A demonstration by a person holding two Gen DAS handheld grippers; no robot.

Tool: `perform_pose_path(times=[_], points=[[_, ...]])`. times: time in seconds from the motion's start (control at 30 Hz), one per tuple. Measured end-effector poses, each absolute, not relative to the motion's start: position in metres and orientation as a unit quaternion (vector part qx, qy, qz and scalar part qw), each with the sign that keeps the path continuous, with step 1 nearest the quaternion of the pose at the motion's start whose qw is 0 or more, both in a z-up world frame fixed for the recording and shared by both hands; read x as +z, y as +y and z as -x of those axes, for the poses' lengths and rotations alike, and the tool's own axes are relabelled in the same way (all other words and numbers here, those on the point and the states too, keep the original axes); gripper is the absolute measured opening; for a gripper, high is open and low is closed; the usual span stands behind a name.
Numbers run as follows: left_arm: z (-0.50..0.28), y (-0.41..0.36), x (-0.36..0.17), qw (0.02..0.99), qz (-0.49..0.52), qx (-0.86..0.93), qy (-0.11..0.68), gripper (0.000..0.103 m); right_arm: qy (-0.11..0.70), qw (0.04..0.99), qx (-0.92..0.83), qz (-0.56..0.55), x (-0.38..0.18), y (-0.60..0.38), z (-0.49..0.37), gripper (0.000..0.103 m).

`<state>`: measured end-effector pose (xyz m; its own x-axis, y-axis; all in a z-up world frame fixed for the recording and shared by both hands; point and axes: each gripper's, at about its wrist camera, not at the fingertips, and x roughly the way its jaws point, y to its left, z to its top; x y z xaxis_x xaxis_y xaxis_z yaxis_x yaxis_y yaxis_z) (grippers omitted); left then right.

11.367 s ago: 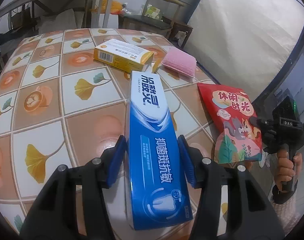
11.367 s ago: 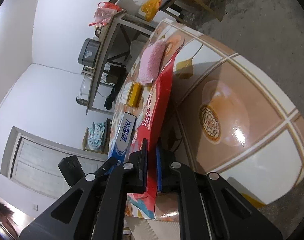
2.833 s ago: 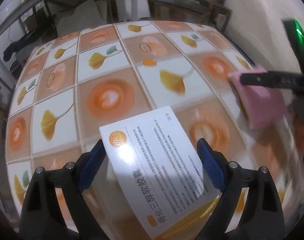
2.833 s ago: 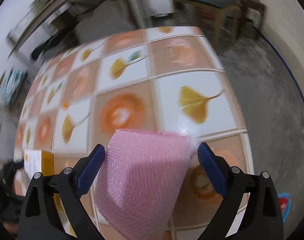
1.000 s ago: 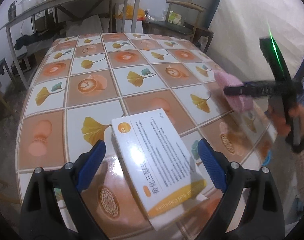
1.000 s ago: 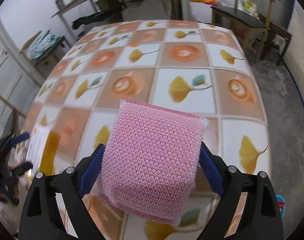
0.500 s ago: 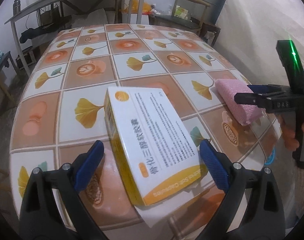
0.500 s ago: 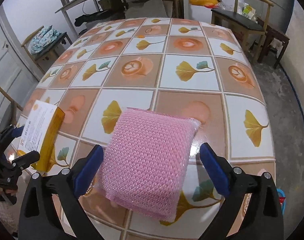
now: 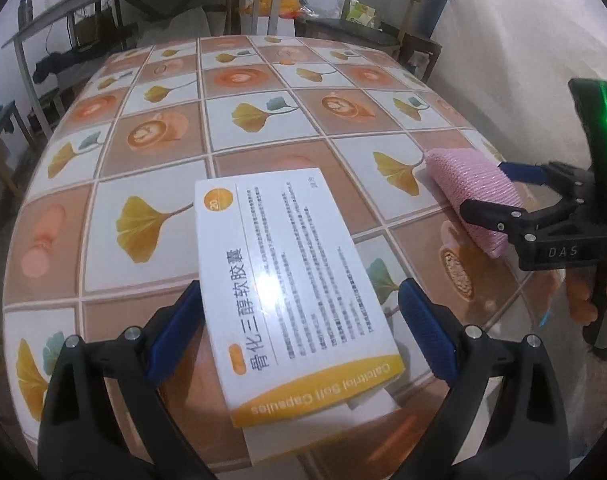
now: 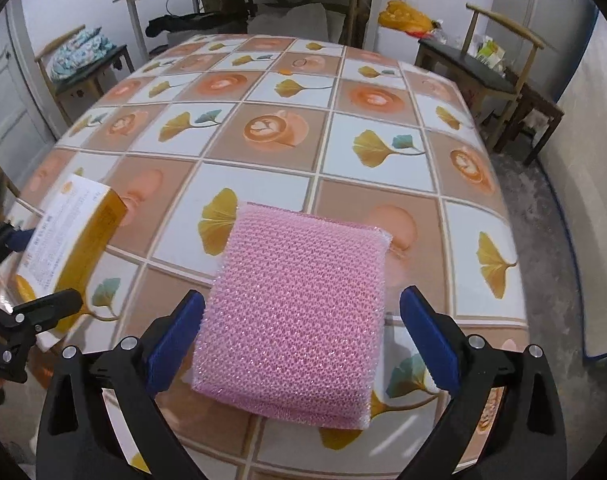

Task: Collect trash
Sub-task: 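Lift the medicine box and pink sponge off the table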

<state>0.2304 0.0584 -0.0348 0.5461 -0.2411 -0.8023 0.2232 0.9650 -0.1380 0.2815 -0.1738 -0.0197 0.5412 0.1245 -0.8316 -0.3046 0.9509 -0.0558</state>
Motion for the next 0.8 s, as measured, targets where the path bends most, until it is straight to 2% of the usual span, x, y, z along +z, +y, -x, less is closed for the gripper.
perform_pose_path(times=[0.23, 0.3, 0.63, 0.8], points=[[-0.229, 0.054, -0.037, 0.884, -0.023, -0.12, 0.451, 0.091, 0.464, 0.873, 0.118, 0.095, -0.023, -0.178, -0.28, 0.095], [-0.23, 0.054, -0.037, 0.886, -0.029, -0.115, 0.448, 0.085, 0.468, 0.872, 0.115, 0.082, -0.025, -0.182, -0.282, 0.095], [-0.231, 0.052, -0.037, 0.891, -0.04, -0.11, 0.439, 0.079, 0.471, 0.875, 0.108, 0.036, -0.029, -0.196, -0.287, 0.095], [-0.231, 0.051, -0.037, 0.892, -0.041, -0.11, 0.437, 0.078, 0.472, 0.875, 0.103, 0.032, -0.029, -0.199, -0.287, 0.084]])
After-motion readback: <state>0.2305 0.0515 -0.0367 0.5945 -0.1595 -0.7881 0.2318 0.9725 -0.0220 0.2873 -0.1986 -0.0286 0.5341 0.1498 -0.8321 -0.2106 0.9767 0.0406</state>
